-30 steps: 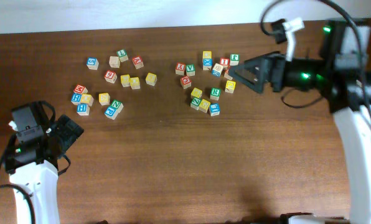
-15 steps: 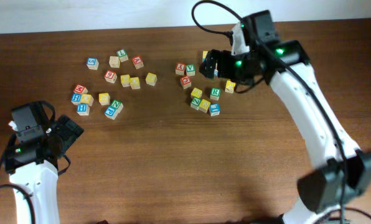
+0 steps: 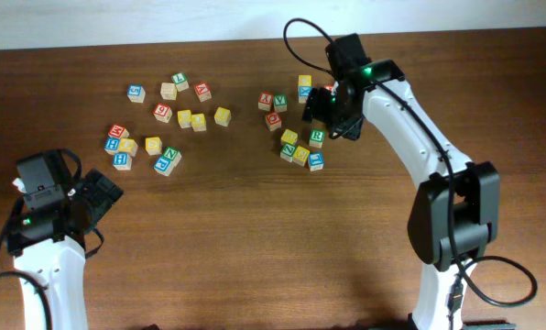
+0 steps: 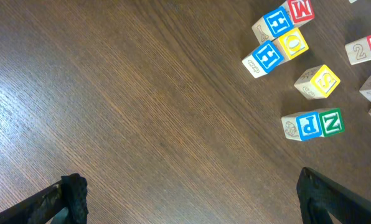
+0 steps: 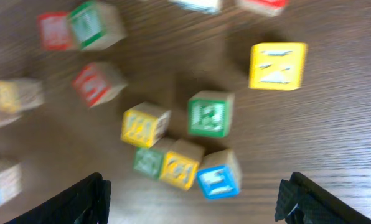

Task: Spell out RSS
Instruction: 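Reach the right gripper into the right cluster over the green R block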

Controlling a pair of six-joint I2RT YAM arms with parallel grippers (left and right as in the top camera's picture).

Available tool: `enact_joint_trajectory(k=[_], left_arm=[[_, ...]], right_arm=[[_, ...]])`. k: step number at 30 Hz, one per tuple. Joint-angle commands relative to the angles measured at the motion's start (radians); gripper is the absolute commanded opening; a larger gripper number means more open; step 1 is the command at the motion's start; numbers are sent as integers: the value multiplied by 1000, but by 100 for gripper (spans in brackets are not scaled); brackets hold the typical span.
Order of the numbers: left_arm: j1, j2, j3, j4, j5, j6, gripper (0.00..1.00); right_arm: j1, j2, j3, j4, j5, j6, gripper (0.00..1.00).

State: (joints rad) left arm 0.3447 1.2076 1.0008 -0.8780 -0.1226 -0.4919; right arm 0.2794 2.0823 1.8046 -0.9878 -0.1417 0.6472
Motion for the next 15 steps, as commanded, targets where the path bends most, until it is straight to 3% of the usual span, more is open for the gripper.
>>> enact_joint_trajectory(k=[1, 15], left_arm=[[6, 4, 16, 1, 3, -12, 99], [6, 4, 16, 1, 3, -12, 99]], right_arm=[[18, 31, 20, 2, 147, 46, 77], [69, 158, 18, 91, 152, -3, 72]])
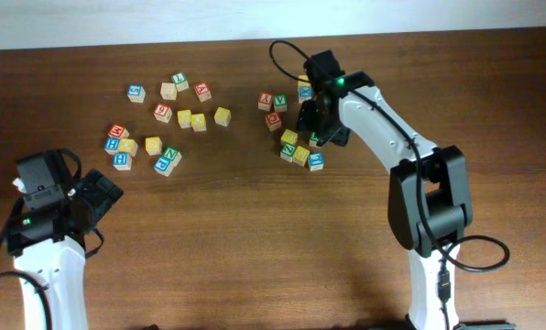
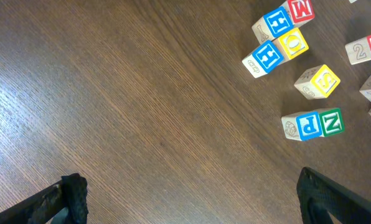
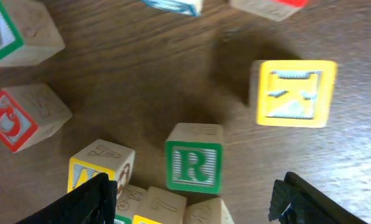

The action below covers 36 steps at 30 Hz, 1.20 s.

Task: Spell out RSS
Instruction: 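Reach the right gripper into the right cluster over the green R block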

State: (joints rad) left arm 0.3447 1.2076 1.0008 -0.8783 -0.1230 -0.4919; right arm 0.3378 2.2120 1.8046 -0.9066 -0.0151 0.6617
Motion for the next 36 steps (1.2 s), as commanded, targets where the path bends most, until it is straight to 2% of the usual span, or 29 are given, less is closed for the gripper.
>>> enact_joint_trajectory(k=[1, 3, 6, 13, 16, 23, 32, 34, 36], left_arm=[[6, 4, 16, 2, 3, -12, 99], [6, 4, 16, 2, 3, -12, 99], [6, 4, 16, 2, 3, -12, 99], [6, 4, 16, 2, 3, -12, 99], [6, 4, 16, 2, 3, -12, 99], [6, 4, 16, 2, 3, -12, 99], [6, 4, 16, 2, 3, -12, 99], [6, 4, 16, 2, 3, -12, 99], [6, 4, 16, 2, 3, -12, 99]], right_arm=[[11, 34, 18, 10, 29, -18, 72], [9, 43, 18, 10, 32, -18, 72], [9, 63, 18, 14, 39, -19, 66], [16, 85, 18, 33, 39, -76, 65], [16, 85, 16, 36, 57, -82, 55], [16, 85, -23, 53, 50, -81, 55], [16, 85, -30, 61, 50, -81, 43], [16, 85, -30, 61, 50, -81, 40], [16, 85, -30, 61, 50, -81, 32]])
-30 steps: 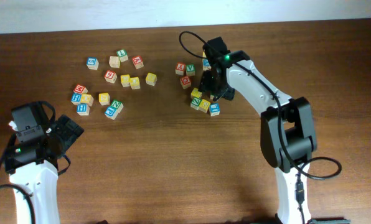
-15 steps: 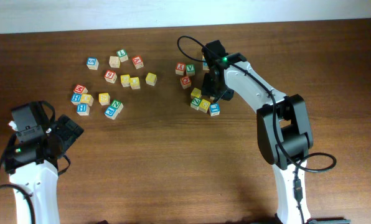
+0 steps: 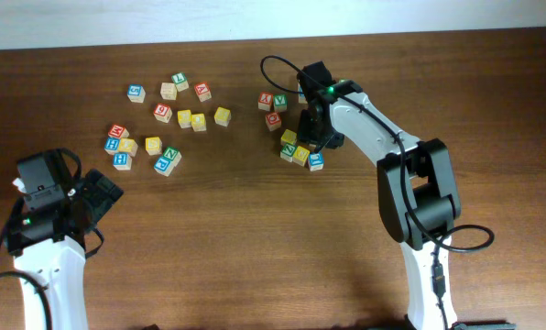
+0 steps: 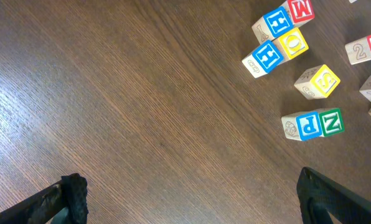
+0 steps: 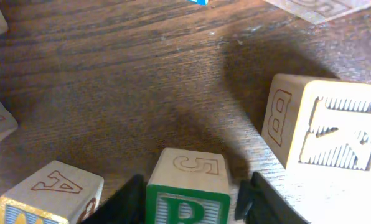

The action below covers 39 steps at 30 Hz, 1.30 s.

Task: Spell out RSS
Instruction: 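Reach the right gripper into the right cluster over the green R block, then grasp the green R block and carry it toward the table center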

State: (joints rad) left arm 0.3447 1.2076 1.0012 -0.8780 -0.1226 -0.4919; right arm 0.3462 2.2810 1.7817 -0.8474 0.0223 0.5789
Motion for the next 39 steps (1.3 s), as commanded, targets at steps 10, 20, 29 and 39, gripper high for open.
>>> enact_joint_trajectory(k=[10, 20, 29, 39], left_arm=[[6, 4, 15, 1, 3, -12, 99], [6, 4, 15, 1, 3, -12, 99], [6, 4, 15, 1, 3, -12, 99], [6, 4, 15, 1, 3, -12, 99]], right_arm=[[7, 10, 61, -58, 13, 1, 18], [13, -16, 389, -411, -1, -29, 16], [184, -17, 478, -538, -146, -123, 15], [370, 5, 308, -208, -140, 78, 19]])
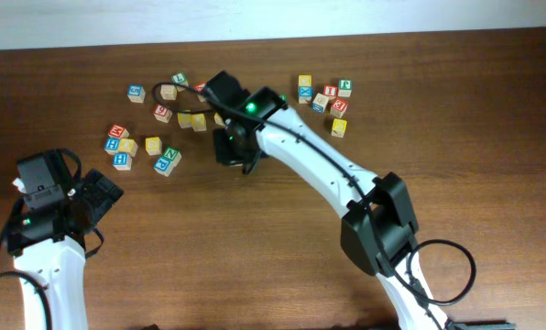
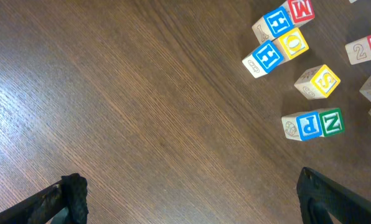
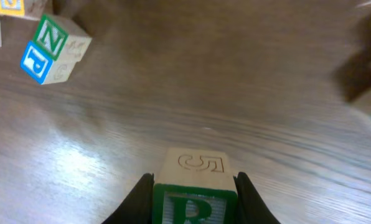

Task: Spell out RSS
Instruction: 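Grasp the green R block and carry it toward the table center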

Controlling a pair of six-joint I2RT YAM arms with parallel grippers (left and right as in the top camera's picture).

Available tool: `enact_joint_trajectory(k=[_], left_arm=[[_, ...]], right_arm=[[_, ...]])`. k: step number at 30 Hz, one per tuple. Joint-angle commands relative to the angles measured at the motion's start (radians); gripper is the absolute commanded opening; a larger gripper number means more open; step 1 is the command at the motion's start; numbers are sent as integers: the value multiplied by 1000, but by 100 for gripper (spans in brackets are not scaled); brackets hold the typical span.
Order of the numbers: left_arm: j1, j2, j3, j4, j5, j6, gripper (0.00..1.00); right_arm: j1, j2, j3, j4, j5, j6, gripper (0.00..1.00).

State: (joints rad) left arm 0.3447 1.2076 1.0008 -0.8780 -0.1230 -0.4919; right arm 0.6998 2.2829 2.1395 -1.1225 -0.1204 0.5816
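My right gripper (image 3: 195, 202) is shut on a green R block (image 3: 195, 167), a carved 5 on its upper face, held just above the wood. In the overhead view that gripper (image 1: 229, 147) sits left of the table's centre and hides the block. A yellow S block (image 2: 320, 81) lies in the left cluster, also seen from overhead as a small yellow S block (image 1: 153, 145). My left gripper (image 2: 192, 190) hangs open over bare wood at the table's left front (image 1: 97, 194), holding nothing.
A joined blue P and green N pair (image 3: 51, 43) lies just left of the right gripper. The left cluster (image 1: 168, 115) holds several letter blocks. More blocks (image 1: 323, 103) lie at the back right, some behind the right arm.
The right gripper, then down around the R block in the right cluster, now holds it left of the table's centre near the P and N pair. The left arm is unmoved.
The right gripper hung open above the right cluster, then stood lower over the green R block, then had its fingers on either side of it. Now it grips the block far to the left. The left gripper stayed open in place throughout.
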Motion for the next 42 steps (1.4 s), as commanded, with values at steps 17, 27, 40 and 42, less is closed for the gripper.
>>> enact_joint_trajectory(k=[17, 27, 40, 42], left_arm=[[6, 4, 16, 1, 3, -12, 99], [6, 4, 16, 2, 3, -12, 99], [6, 4, 16, 1, 3, -12, 99], [6, 4, 16, 1, 3, -12, 99]], right_arm=[[98, 14, -289, 404, 106, 164, 22], [99, 62, -293, 396, 126, 165, 25], [98, 67, -287, 415, 79, 164, 34], [98, 67, -270, 403, 68, 164, 33]])
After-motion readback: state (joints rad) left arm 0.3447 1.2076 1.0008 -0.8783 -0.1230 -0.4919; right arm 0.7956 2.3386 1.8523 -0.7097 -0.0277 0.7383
